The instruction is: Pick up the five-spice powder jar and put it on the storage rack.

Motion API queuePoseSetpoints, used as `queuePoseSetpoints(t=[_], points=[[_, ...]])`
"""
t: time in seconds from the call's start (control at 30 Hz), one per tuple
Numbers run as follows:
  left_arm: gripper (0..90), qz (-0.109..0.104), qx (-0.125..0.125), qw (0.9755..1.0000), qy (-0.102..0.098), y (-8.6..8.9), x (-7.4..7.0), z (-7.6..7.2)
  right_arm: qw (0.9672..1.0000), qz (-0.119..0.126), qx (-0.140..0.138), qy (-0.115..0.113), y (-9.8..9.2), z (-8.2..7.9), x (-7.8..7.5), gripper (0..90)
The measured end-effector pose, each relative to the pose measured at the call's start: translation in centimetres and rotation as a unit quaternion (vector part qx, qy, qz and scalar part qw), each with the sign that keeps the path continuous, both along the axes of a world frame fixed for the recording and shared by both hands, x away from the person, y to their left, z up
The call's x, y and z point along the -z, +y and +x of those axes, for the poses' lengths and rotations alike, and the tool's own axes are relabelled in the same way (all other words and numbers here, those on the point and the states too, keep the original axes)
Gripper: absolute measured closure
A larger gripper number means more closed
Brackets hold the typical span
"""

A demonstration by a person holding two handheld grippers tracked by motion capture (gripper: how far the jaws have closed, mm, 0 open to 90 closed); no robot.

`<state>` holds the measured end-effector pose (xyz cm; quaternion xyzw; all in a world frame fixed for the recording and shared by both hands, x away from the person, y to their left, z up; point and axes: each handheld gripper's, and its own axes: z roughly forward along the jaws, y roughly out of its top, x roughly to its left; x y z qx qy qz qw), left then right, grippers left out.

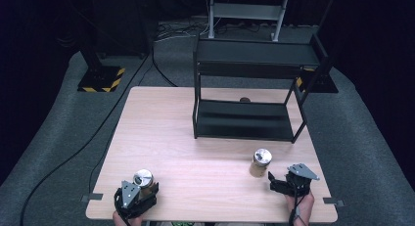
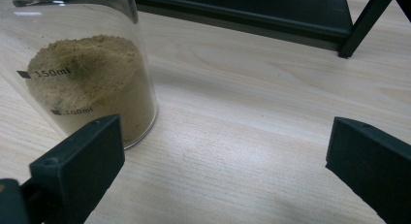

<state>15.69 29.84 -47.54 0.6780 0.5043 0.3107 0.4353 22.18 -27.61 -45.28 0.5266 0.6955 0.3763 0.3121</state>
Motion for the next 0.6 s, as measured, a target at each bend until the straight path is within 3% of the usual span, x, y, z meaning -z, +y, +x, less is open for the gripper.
queuePoseSetpoints(t=[0.6], points=[[31.4, 0.004, 0.017, 0.9998, -0.003, -0.1, -1.1, 0.0, 1.0000, 0.000, -0.001, -0.001, 0.0, 0.0, 0.0, 0.0]])
